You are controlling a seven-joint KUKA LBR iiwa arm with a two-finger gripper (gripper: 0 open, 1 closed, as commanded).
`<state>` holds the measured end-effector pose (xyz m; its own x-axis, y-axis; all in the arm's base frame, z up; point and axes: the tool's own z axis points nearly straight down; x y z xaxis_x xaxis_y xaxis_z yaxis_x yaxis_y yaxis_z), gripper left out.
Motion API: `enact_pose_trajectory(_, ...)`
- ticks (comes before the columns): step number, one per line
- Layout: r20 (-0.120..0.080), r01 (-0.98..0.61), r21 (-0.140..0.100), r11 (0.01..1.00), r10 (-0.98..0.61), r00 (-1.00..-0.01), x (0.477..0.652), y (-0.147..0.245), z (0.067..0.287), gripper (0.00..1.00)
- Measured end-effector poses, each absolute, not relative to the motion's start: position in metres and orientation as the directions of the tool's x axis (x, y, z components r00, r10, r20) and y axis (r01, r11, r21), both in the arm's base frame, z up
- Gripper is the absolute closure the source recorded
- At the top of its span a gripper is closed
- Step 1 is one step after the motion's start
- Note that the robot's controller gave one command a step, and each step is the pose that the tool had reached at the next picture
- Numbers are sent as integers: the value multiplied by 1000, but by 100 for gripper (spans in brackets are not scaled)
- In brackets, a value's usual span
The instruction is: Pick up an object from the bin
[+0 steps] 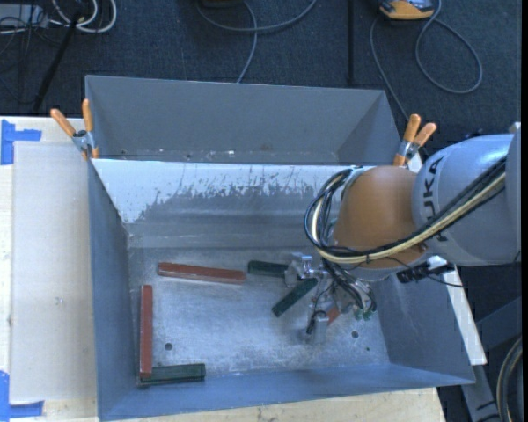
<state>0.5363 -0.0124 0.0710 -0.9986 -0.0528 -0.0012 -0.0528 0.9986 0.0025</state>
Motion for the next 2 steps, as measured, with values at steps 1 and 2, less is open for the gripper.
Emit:
enact_pose_trajectory(1, 1, -48, 1, 999, -48, -999, 536, -14, 70, 100)
enact_pose_trajectory(2, -8, -52, 0, 999, -52, -999, 531, 6, 211, 100)
